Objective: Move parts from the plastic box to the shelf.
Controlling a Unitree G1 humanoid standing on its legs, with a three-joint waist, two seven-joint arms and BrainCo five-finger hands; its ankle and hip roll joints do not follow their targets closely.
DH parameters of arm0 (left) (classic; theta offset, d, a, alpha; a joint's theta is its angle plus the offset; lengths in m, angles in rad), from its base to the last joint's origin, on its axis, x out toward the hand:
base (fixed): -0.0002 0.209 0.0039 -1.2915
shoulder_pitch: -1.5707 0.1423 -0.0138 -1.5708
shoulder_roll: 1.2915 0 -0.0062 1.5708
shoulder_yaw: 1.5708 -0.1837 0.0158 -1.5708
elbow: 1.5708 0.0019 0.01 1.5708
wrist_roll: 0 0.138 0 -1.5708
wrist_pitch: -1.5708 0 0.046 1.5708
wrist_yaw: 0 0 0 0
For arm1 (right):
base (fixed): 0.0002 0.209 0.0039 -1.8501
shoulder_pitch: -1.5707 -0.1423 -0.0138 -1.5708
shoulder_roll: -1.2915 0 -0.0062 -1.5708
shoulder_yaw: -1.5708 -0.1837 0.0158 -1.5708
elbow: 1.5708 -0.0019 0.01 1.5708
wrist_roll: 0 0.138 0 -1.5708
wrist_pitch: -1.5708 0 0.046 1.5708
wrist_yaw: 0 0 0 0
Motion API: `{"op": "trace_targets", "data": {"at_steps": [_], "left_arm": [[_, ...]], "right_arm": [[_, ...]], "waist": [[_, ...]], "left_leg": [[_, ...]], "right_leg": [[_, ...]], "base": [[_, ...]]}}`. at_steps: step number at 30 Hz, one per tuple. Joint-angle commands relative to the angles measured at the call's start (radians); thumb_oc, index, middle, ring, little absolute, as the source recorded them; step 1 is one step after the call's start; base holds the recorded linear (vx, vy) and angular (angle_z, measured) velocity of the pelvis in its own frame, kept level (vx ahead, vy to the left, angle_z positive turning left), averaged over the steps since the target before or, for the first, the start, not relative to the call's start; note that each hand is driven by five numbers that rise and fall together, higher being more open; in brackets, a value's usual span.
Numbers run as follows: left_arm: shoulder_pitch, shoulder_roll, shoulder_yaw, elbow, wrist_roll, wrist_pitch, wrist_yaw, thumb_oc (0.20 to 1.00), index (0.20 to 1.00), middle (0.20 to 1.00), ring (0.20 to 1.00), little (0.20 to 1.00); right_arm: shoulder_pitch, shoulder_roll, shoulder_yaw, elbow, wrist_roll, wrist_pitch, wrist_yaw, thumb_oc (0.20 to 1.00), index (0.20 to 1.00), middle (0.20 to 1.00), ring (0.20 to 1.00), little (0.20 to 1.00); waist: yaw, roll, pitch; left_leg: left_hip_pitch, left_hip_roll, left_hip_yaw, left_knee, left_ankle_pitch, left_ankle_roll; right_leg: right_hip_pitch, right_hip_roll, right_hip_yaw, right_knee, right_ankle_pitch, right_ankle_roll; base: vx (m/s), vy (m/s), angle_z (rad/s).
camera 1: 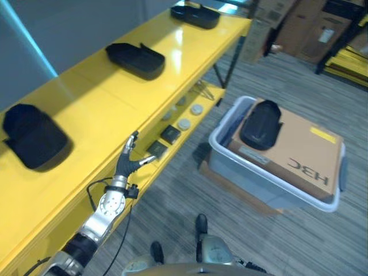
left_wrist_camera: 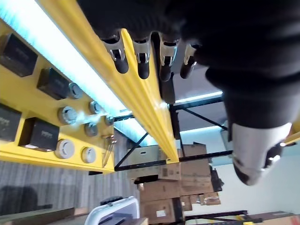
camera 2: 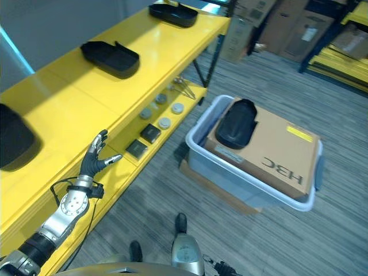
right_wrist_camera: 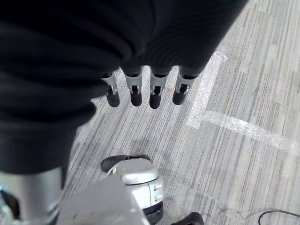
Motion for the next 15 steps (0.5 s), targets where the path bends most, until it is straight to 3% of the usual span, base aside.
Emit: {"op": "trace_targets", "data": {"at_steps": [1,4,5,6,7,8,10,11,13,15], "left_arm": [[-0.012,-0.017,0.035,0.034,-0.036,0.011,0.080,1.000,1.000,1.000,1.000,1.000],[-0.019,-0.068,0.058,0.183,-0.054,0.012,0.115,1.000,1.000,1.000,1.000,1.000],[-0.021,-0.101,0.084,0.279,-0.073,0.016,0.110,1.000,1.000,1.000,1.000,1.000],[-0.022,-0.115,0.095,0.321,-0.075,0.012,0.111,1.000,1.000,1.000,1.000,1.000],[-0.025,-0.128,0.107,0.369,-0.071,0.026,0.104,1.000,1.000,1.000,1.000,1.000],[-0.029,-0.149,0.130,0.475,-0.062,0.027,0.077,1.000,1.000,1.000,1.000,1.000],[-0.029,-0.161,0.150,0.549,-0.085,0.040,0.047,1.000,1.000,1.000,1.000,1.000],[-0.030,-0.169,0.175,0.610,-0.112,0.066,0.022,1.000,1.000,1.000,1.000,1.000],[-0.017,-0.176,0.195,0.663,-0.133,0.076,0.010,1.000,1.000,1.000,1.000,1.000],[0.030,-0.181,0.233,0.738,-0.146,0.080,-0.015,1.000,1.000,1.000,1.000,1.000]], "right_arm": [[0.016,-0.015,0.046,0.026,-0.053,-0.002,0.041,1.000,1.000,1.000,1.000,1.000],[0.030,-0.011,0.054,0.025,-0.058,-0.021,0.059,1.000,1.000,1.000,1.000,1.000],[0.026,-0.019,0.053,0.020,-0.047,-0.026,0.066,1.000,1.000,1.000,1.000,1.000],[0.023,-0.024,0.052,0.016,-0.037,-0.027,0.066,1.000,1.000,1.000,1.000,1.000],[0.017,-0.032,0.050,0.010,-0.030,-0.029,0.067,1.000,1.000,1.000,1.000,1.000],[0.003,-0.056,0.043,0.007,-0.010,-0.045,0.080,1.000,1.000,1.000,1.000,1.000],[-0.009,-0.079,0.035,0.005,-0.008,-0.060,0.103,1.000,1.000,1.000,1.000,1.000],[-0.024,-0.097,0.031,0.003,-0.031,-0.095,0.110,1.000,1.000,1.000,1.000,1.000],[-0.036,-0.112,0.030,0.000,-0.050,-0.139,0.101,1.000,1.000,1.000,1.000,1.000],[-0.060,-0.130,0.037,-0.044,-0.051,-0.193,0.076,1.000,1.000,1.000,1.000,1.000]], "waist": [[-0.014,-0.019,-0.013],[-0.039,-0.016,-0.016],[-0.049,-0.009,-0.010],[-0.053,-0.009,-0.008],[-0.055,-0.009,-0.004],[-0.050,-0.016,0.009],[-0.045,-0.016,0.022],[-0.040,-0.029,0.030],[-0.032,-0.029,0.034],[-0.005,-0.024,0.034]], "left_leg": [[-0.015,-0.023,0.019,0.065,-0.130,0.004],[-0.028,0.003,0.038,0.113,-0.138,-0.004],[-0.035,0.026,0.029,0.190,-0.182,-0.014],[-0.039,0.034,0.032,0.227,-0.191,-0.019],[-0.052,0.051,0.033,0.288,-0.179,-0.034],[-0.117,0.086,0.007,0.472,-0.111,-0.073],[-0.203,0.115,-0.034,0.623,-0.060,-0.100],[-0.263,0.119,-0.047,0.664,-0.013,-0.094],[-0.280,0.105,-0.059,0.625,-0.010,-0.091],[-0.267,0.056,-0.099,0.385,0.019,-0.089]], "right_leg": [[0.075,0.022,0.041,-0.076,-0.002,-0.018],[0.086,0.040,0.064,-0.079,-0.032,-0.051],[0.098,0.045,0.075,-0.070,-0.055,-0.060],[0.098,0.046,0.073,-0.068,-0.058,-0.070],[0.102,0.050,0.070,-0.069,-0.062,-0.085],[0.118,0.062,0.073,-0.076,-0.072,-0.118],[0.138,0.081,0.083,-0.086,-0.080,-0.144],[0.141,0.080,0.091,-0.091,-0.074,-0.161],[0.156,0.085,0.107,-0.095,-0.080,-0.158],[0.193,0.092,0.141,-0.120,-0.081,-0.137]], "base": [[0.11,-0.162,-1.08],[0.16,-0.207,-0.32],[0.22,-0.202,-0.28],[0.20,-0.163,-0.25],[0.13,-0.227,-0.09],[0.14,-0.237,-0.12],[0.11,-0.196,-0.35],[0.10,-0.091,-0.42],[0.17,0.067,-0.39],[0.34,0.263,-0.42]]}}
